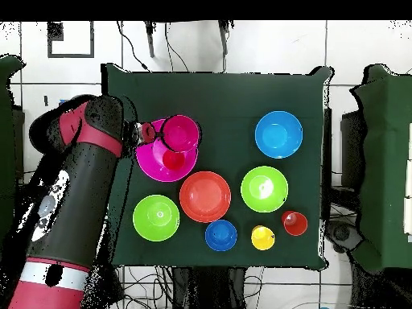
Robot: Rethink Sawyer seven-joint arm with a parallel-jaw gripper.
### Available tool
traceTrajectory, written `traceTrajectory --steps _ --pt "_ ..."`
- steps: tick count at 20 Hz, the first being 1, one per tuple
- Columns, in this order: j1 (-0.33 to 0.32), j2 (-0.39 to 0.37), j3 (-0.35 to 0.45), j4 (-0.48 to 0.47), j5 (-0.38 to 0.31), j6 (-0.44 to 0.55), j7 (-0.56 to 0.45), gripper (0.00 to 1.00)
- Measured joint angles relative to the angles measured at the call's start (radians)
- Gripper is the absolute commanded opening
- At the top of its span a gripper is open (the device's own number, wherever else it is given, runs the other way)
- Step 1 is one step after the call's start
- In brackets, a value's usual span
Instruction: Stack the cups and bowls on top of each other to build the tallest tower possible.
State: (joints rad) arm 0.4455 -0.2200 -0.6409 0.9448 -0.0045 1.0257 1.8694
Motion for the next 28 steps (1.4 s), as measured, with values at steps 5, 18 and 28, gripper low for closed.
traceTrajectory --steps 5,18,28 --pt "0.007 0.017 -0.008 0.004 0.0 0.0 0.0 0.0" --pt "0.024 0.053 -0.056 0.019 -0.022 0.0 0.0 0.0" --pt "0.063 0.071 -0.095 0.032 -0.025 0.0 0.0 0.0"
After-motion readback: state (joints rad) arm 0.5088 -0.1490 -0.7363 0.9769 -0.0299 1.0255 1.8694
